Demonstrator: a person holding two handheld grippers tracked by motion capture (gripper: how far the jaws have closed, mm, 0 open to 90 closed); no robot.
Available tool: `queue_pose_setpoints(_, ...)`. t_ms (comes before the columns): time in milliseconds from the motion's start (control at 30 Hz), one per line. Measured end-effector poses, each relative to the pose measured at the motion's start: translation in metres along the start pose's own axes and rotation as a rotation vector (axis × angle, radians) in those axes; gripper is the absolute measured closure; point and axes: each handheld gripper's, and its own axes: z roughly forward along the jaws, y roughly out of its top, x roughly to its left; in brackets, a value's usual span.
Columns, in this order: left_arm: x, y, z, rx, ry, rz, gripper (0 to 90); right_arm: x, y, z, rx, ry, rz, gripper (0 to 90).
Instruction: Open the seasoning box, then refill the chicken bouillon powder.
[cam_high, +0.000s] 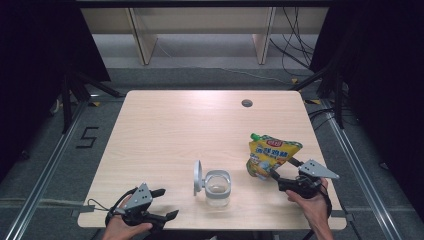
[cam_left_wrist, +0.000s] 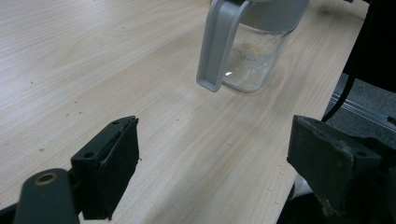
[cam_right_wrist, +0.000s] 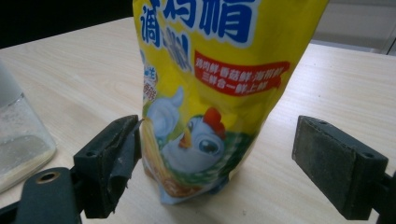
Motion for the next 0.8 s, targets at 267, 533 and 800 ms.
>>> queue_pose_setpoints(267, 0.0, 0.0, 0.0, -0.003, 0.001, 0.004, 16.1, -0.003, 0.003, 0.008, -0.035, 0.01, -0.008, 16.4)
queue_pose_setpoints(533, -0.002, 0.0, 0.0, -0.005, 0.006, -0.026, 16.1, -0.006, 0.003, 0.013, -0.047, 0.003, -0.007, 16.6)
queue_pose_setpoints(800, -0.002, 0.0, 0.0, -0.002, 0.001, -0.028, 16.1, -0.007, 0.003, 0.019, -0.081, 0.022, -0.001, 16.7)
